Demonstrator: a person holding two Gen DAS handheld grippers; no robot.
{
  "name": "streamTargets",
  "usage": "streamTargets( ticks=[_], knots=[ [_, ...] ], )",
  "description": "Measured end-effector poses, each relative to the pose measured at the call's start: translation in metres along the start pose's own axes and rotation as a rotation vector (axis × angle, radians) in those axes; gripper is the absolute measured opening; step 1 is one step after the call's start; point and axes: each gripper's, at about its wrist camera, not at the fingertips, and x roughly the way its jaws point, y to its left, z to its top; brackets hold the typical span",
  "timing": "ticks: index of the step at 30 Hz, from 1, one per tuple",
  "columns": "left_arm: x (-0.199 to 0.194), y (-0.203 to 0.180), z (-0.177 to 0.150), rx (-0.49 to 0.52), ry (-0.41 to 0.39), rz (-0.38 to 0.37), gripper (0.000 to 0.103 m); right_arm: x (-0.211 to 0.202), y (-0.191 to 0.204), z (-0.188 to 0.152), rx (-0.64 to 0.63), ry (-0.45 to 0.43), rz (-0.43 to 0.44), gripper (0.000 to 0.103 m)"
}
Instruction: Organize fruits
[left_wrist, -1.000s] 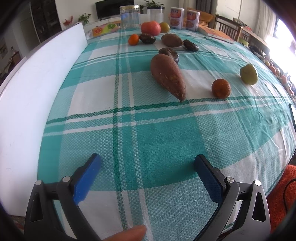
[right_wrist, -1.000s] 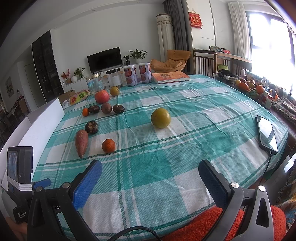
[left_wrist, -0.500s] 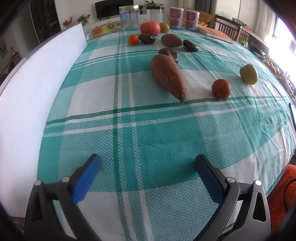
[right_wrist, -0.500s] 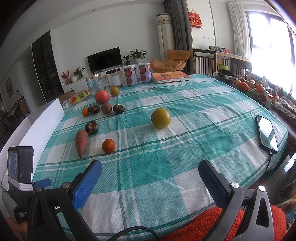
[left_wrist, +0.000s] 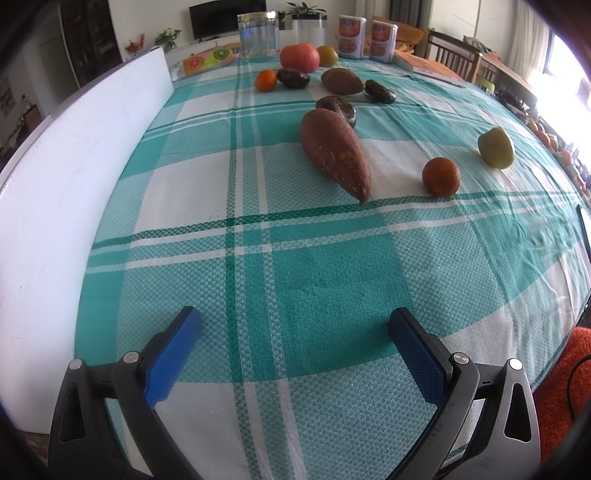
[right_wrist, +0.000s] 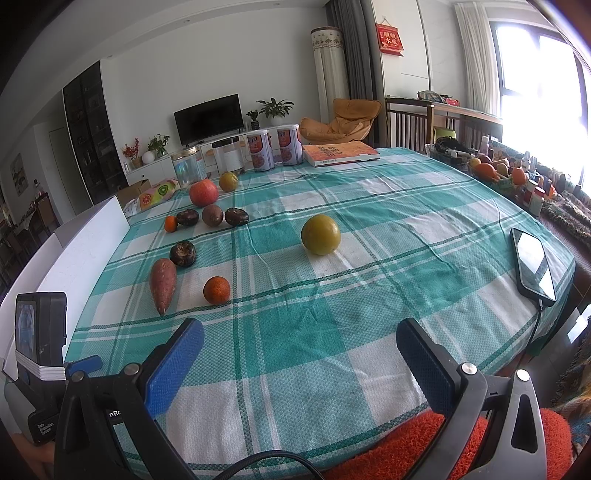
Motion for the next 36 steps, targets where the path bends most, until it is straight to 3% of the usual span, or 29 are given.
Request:
streamTargets(
  ticks=[36],
  knots=[
    [-0.0023, -0.0007, -0.0007, 0.006, -0.02, -0.004, 0.103, 0.0002, -0.001, 0.0, 0.0, 0.003, 0.003, 0.103]
  ],
)
